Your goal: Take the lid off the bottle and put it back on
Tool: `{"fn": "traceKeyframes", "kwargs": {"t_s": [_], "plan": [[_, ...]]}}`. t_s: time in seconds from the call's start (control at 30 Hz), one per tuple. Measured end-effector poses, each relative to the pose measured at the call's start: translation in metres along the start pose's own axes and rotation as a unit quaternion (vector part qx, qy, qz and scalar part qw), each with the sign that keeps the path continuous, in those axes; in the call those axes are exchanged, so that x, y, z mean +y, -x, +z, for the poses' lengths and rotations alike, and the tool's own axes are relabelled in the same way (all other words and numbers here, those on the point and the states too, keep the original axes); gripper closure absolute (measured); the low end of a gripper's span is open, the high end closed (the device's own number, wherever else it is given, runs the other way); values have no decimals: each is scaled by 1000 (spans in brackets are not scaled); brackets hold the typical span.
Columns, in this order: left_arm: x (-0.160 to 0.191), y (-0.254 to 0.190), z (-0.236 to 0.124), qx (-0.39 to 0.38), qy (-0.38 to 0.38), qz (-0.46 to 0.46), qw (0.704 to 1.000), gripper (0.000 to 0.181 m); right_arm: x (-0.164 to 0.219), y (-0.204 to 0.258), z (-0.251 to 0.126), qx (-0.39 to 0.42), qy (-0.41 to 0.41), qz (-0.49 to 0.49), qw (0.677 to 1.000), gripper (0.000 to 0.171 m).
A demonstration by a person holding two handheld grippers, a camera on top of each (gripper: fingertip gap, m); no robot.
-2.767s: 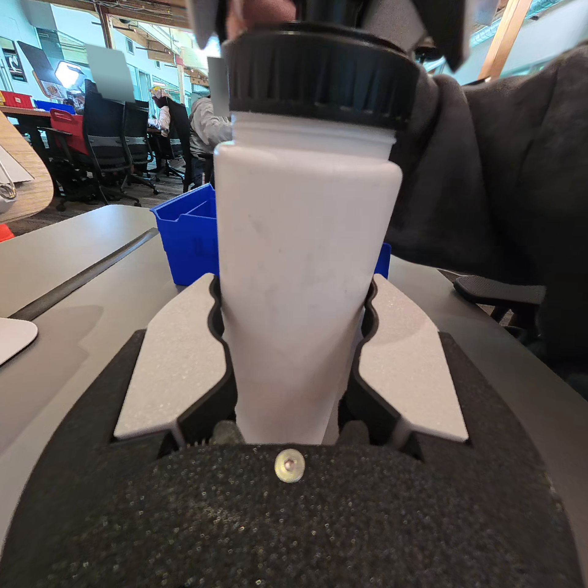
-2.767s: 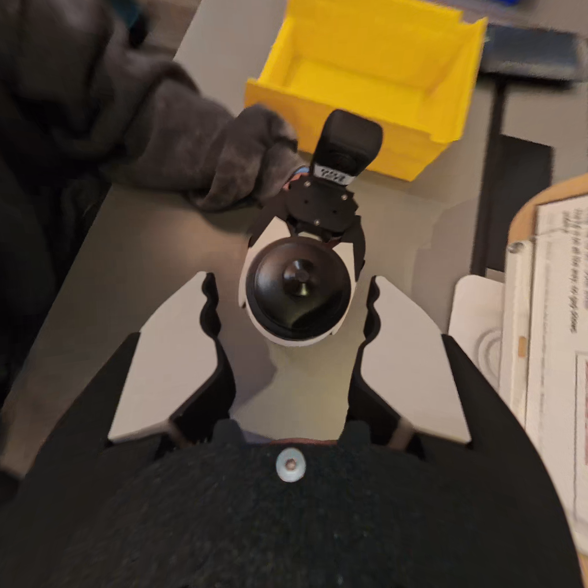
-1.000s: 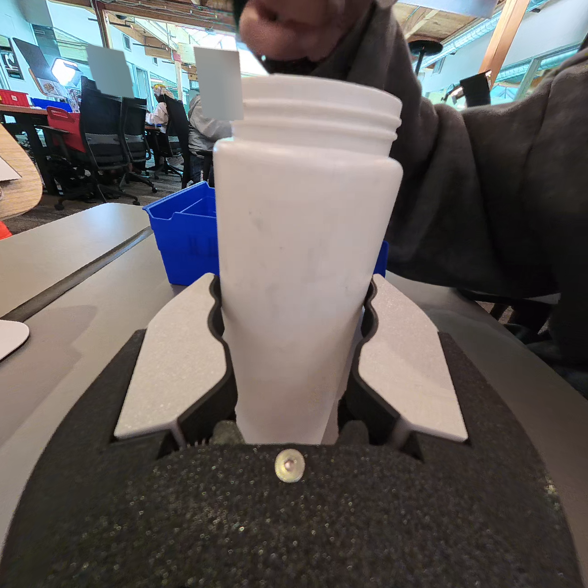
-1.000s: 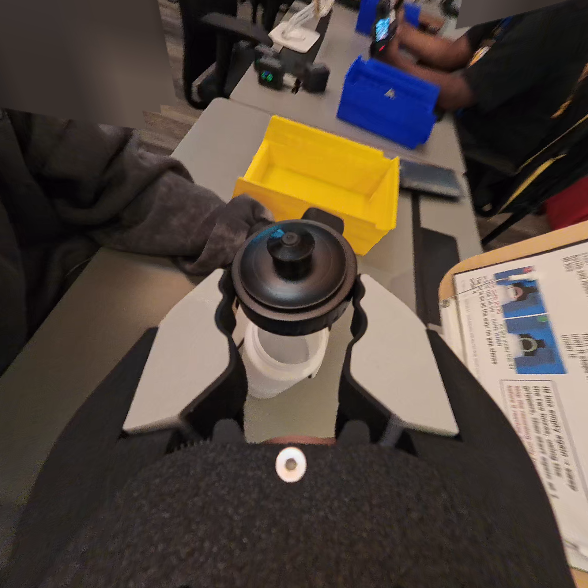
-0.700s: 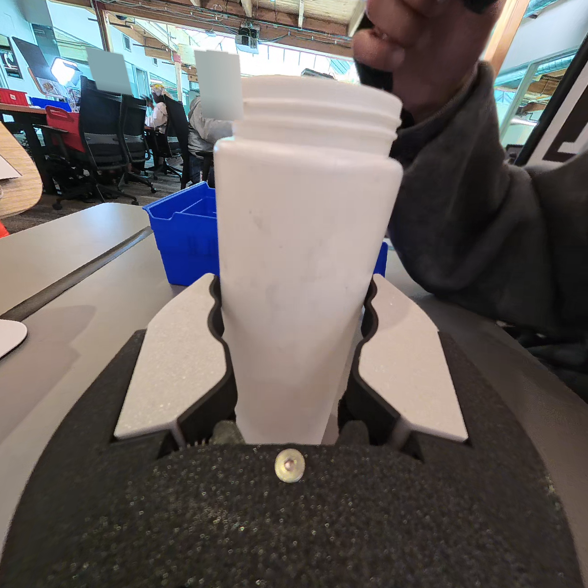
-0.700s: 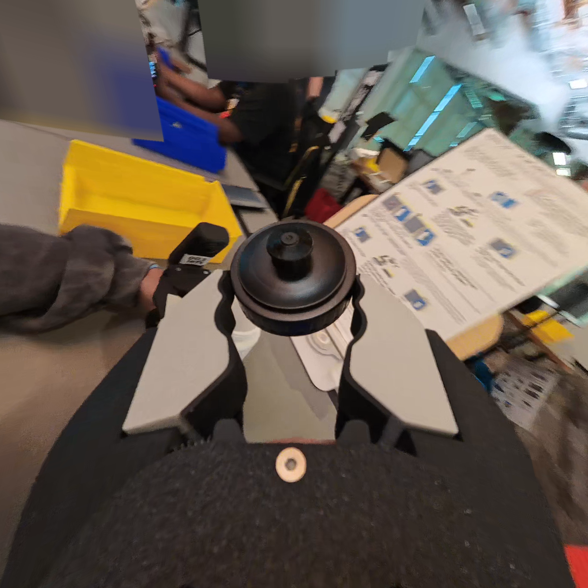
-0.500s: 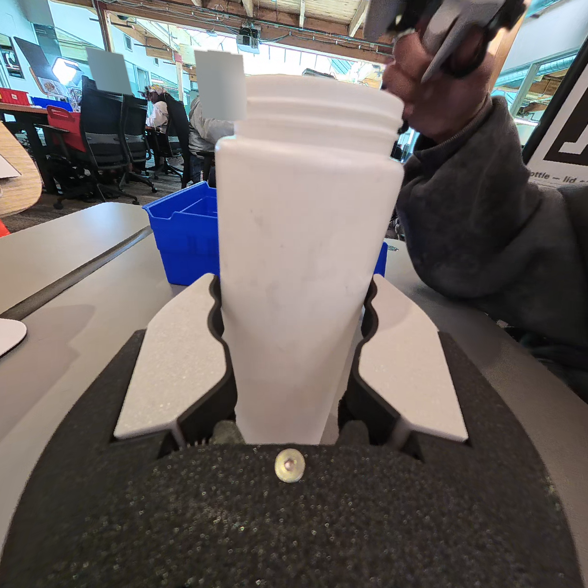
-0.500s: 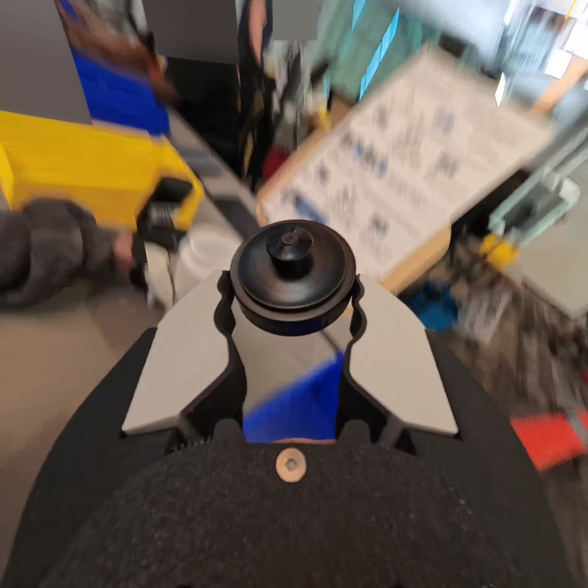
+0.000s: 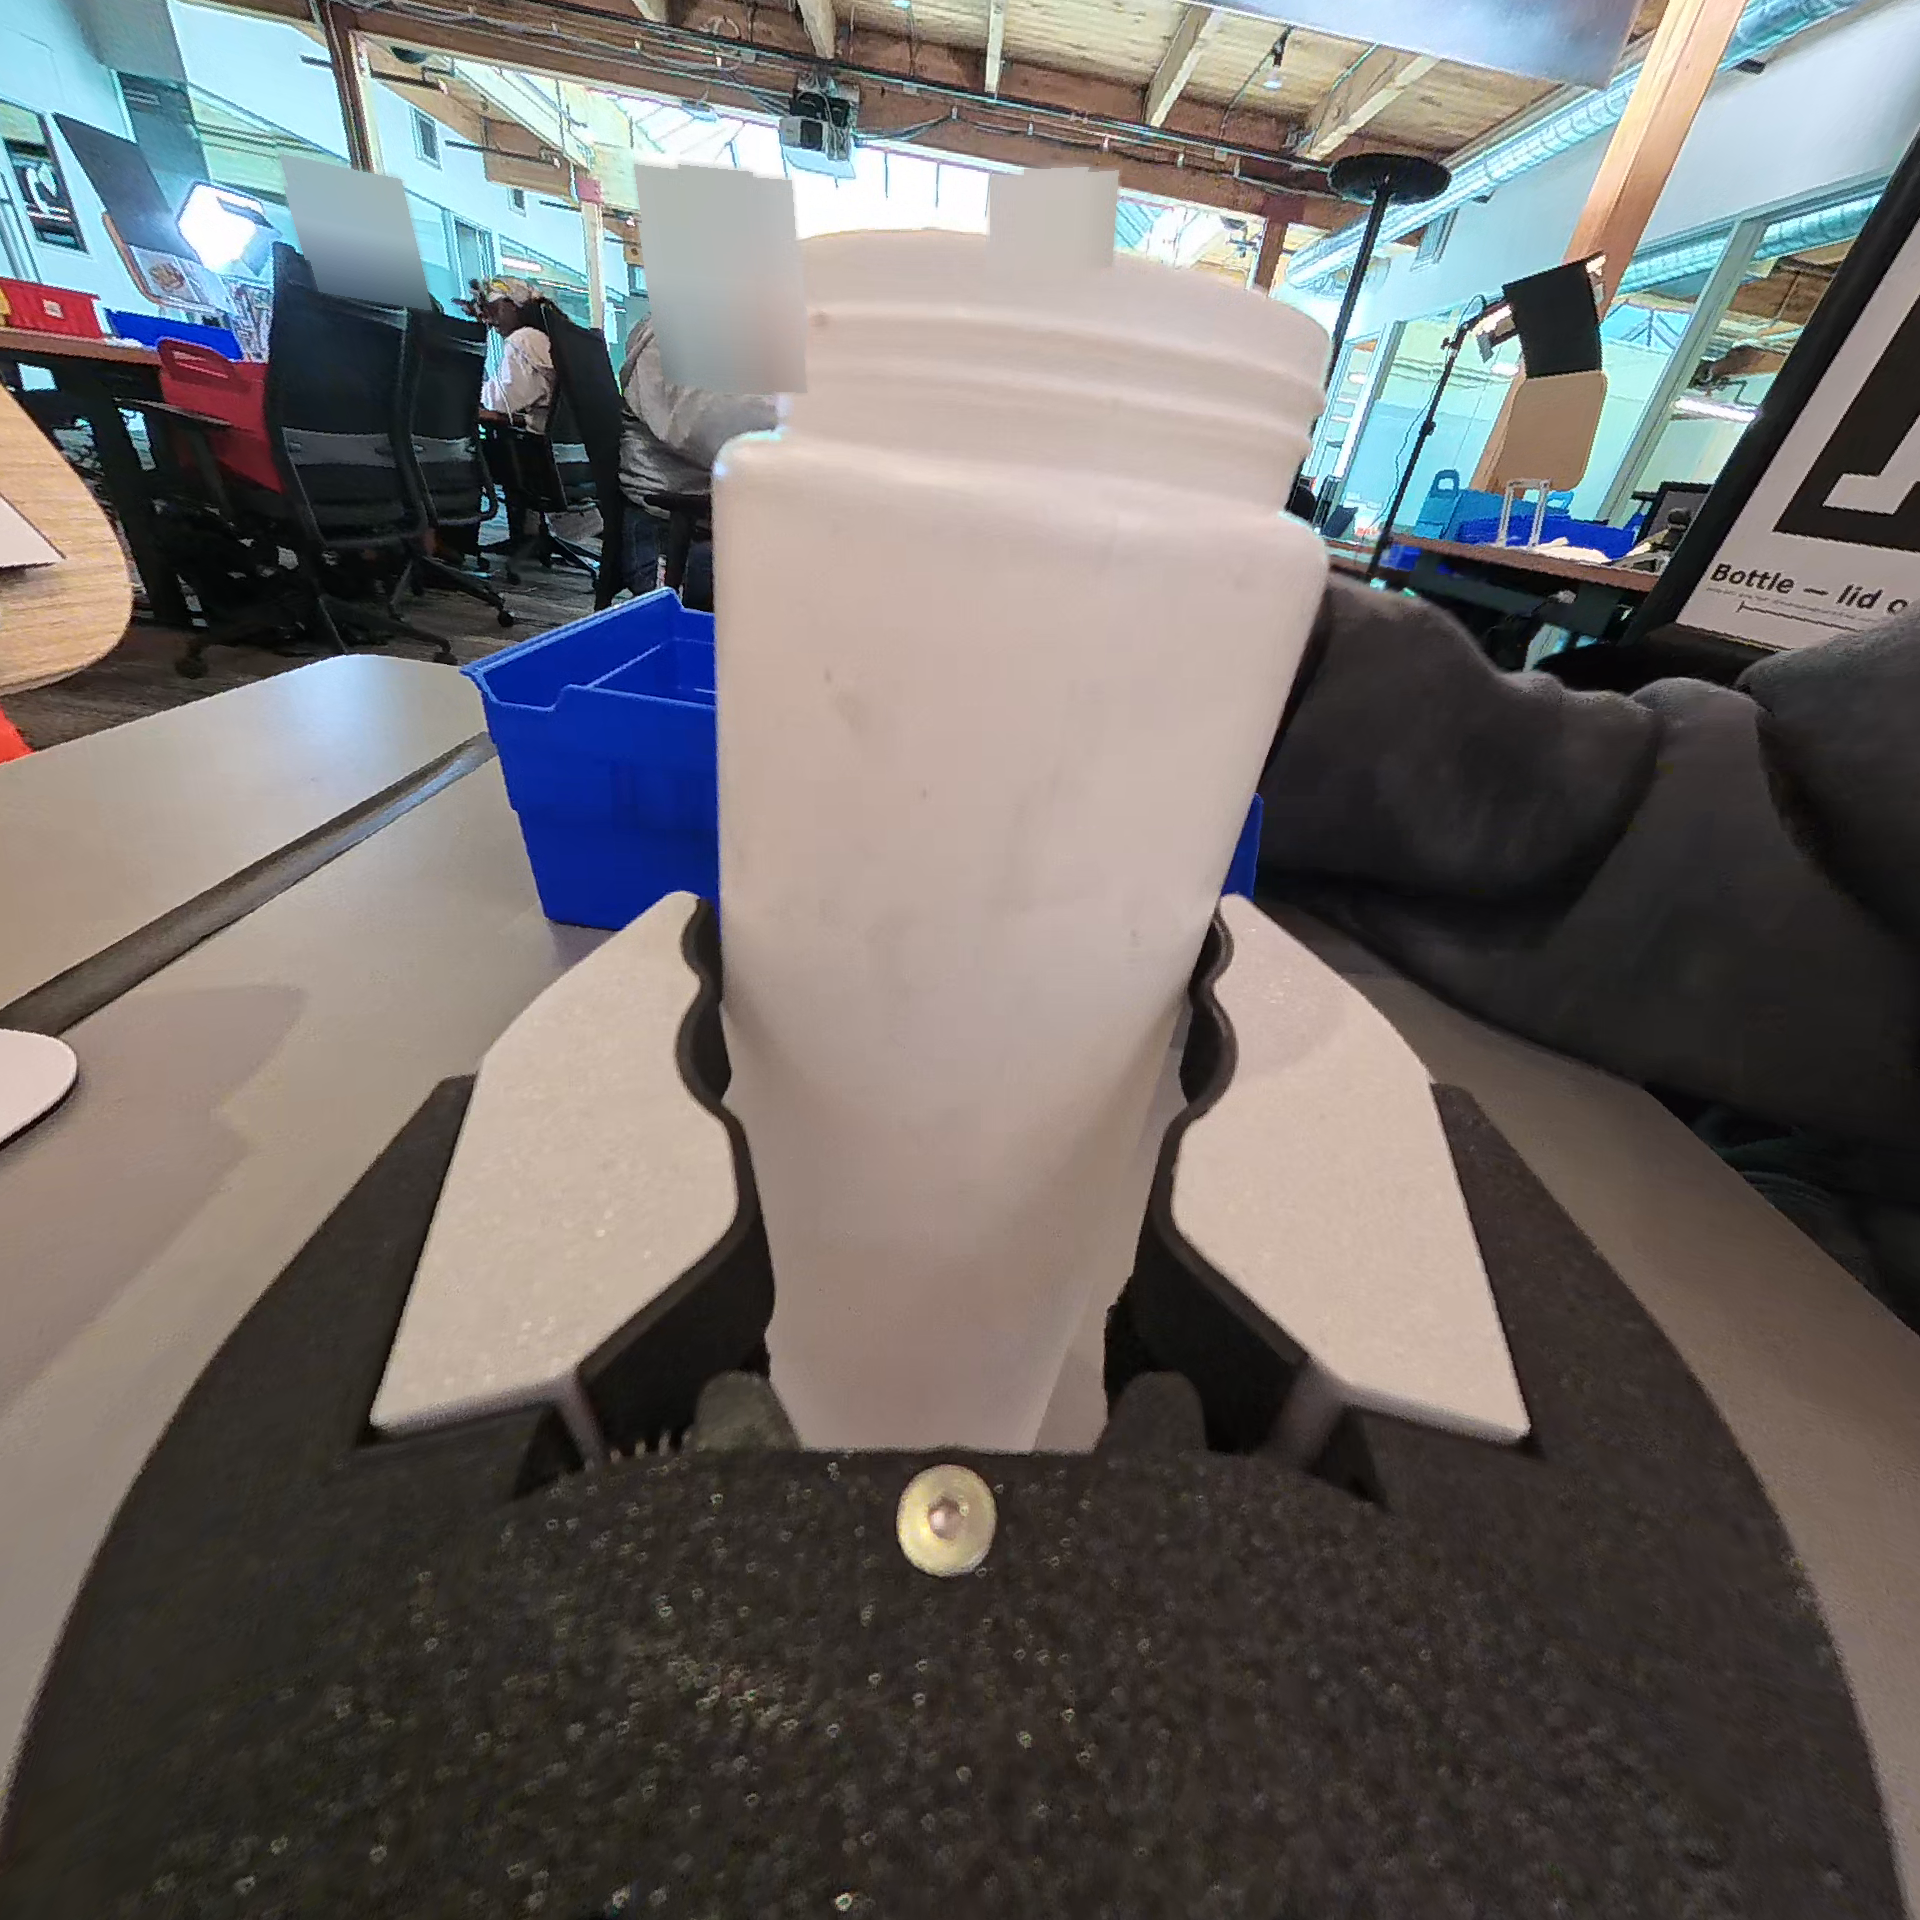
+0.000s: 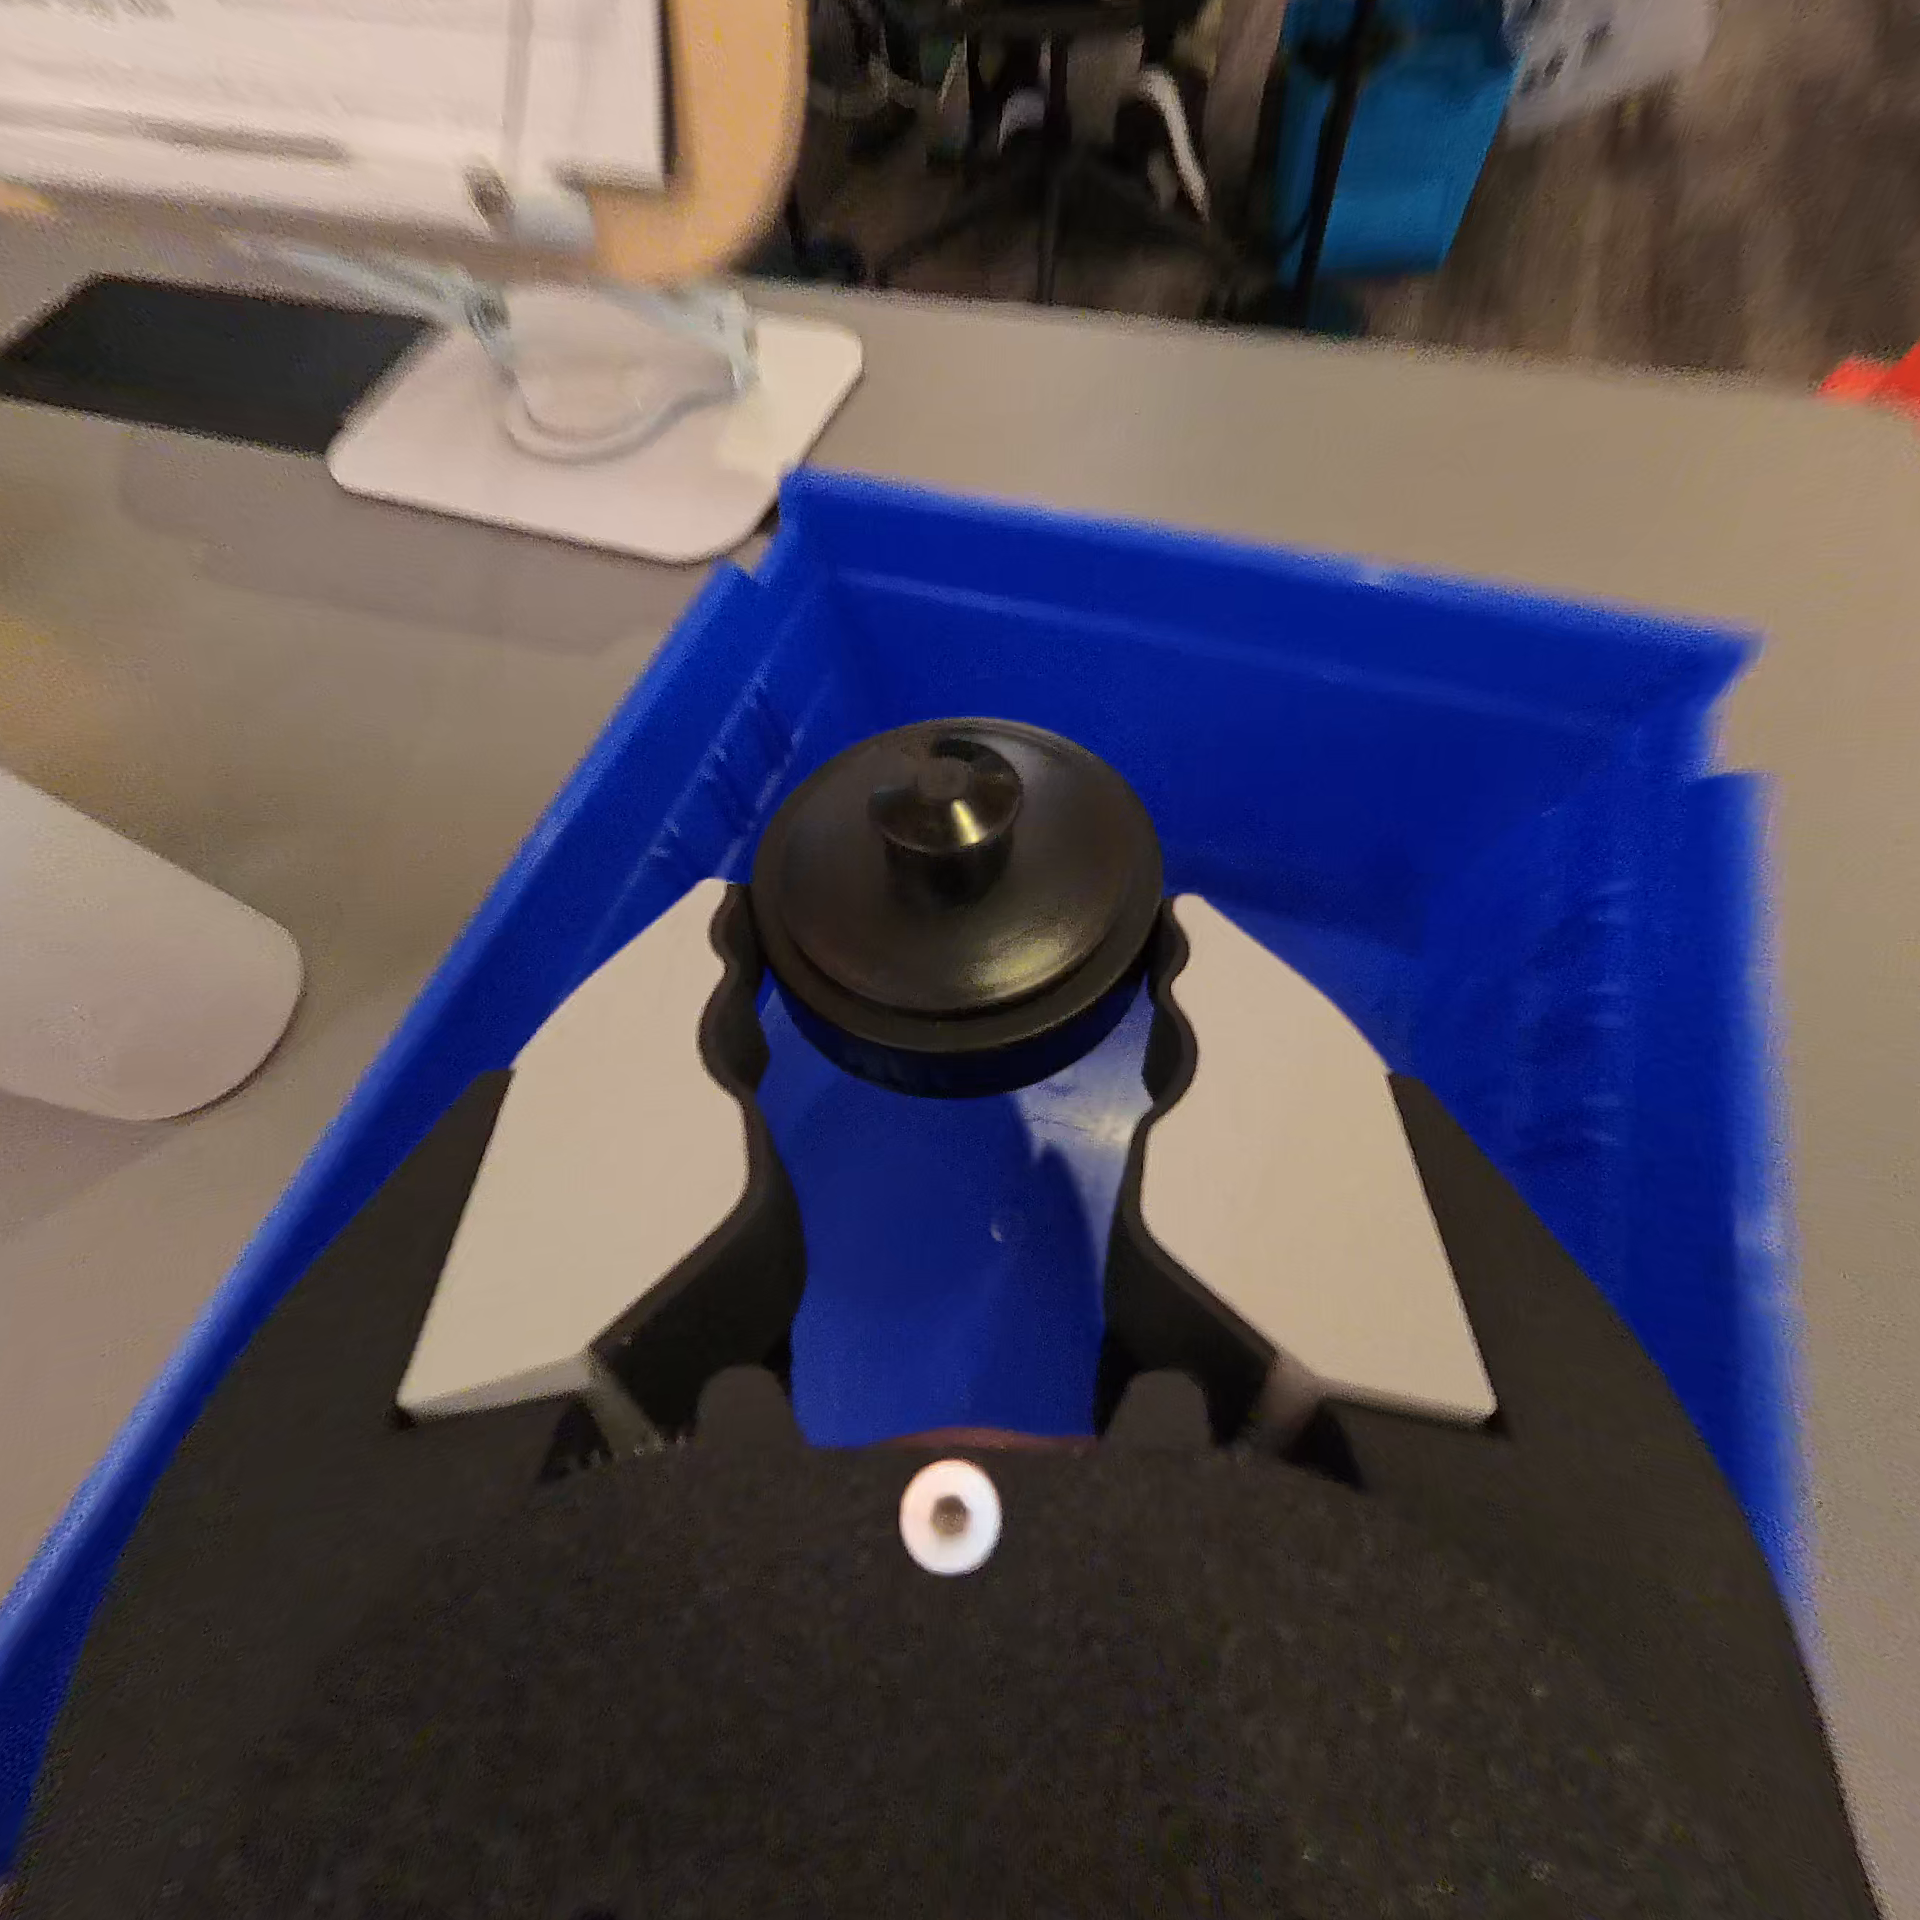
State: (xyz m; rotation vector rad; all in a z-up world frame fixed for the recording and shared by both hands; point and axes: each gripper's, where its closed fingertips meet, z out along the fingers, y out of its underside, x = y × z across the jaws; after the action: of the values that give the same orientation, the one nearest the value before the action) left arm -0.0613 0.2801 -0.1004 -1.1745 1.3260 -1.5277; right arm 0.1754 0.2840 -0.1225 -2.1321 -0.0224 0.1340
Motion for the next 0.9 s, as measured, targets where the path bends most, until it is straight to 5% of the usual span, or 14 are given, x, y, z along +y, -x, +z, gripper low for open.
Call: {"fn": "traceKeyframes", "kwargs": {"t_s": [0.23,0.53,0.63,0.9], "plan": [[0,0,0,4,-1,-4,1000,95,32,-5,75,16,105,-9,994,99],[0,0,0,13,-1,-8,1000,95,55,-11,93,32,143,-37,988,96],[0,0,-1,10,0,-17,1000,95,36,-18,77,52,129,-59,988,83],[-5,3,-9,-48,21,-47,998,79,-59,13,-30,45,-44,-100,993,88]]}}
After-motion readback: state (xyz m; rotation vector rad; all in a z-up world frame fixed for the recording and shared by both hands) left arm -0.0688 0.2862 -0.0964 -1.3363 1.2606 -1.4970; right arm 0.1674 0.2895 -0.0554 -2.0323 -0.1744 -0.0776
